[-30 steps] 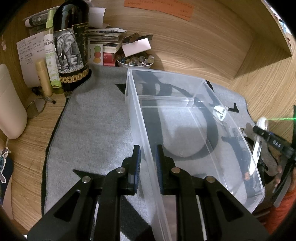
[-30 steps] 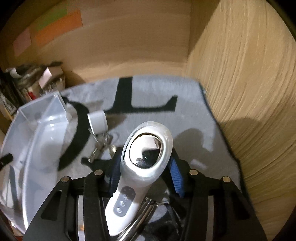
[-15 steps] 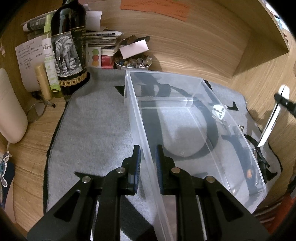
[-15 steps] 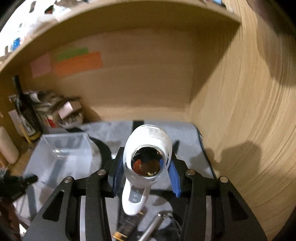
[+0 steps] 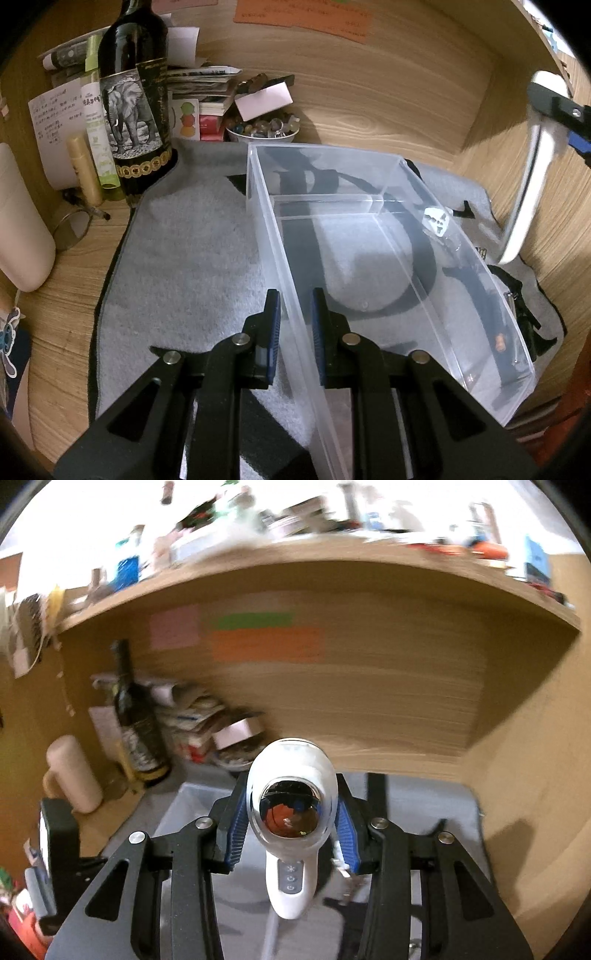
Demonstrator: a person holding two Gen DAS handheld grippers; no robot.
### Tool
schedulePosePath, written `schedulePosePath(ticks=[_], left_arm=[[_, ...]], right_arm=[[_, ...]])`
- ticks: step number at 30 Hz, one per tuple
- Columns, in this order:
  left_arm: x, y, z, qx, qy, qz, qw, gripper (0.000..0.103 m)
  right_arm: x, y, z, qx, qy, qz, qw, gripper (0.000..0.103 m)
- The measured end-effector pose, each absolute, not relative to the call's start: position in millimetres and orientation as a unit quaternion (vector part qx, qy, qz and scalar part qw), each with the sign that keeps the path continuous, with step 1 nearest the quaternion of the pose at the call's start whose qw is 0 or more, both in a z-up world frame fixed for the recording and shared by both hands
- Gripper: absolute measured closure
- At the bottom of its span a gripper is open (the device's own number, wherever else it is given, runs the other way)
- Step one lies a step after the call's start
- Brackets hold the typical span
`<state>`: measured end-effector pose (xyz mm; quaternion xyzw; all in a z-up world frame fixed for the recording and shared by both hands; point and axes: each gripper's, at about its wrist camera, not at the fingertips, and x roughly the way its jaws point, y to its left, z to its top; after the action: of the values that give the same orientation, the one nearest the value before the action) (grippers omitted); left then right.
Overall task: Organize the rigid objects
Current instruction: 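Carry the white device into the clear box and open the right gripper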
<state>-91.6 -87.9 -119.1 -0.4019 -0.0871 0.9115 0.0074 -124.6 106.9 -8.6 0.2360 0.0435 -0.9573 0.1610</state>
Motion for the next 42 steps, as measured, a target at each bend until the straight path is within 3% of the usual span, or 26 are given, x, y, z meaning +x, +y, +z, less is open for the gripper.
schedulePosePath(ticks=[28,42], left_arm=[[-93.0,-86.4,-119.1,-0.401,-0.090,0.912,0.010,0.084],[-94.2,-84.0,-119.5,-0.401,-0.090,0.911,0.011,0.084]], right_arm=[[-168.3,18.2,-100.0,0.412,0.154,-0.865,0.242,0.064],[-146.2,48.6,-78.9,0.369,0.146,-0.892,0.217,0.061]])
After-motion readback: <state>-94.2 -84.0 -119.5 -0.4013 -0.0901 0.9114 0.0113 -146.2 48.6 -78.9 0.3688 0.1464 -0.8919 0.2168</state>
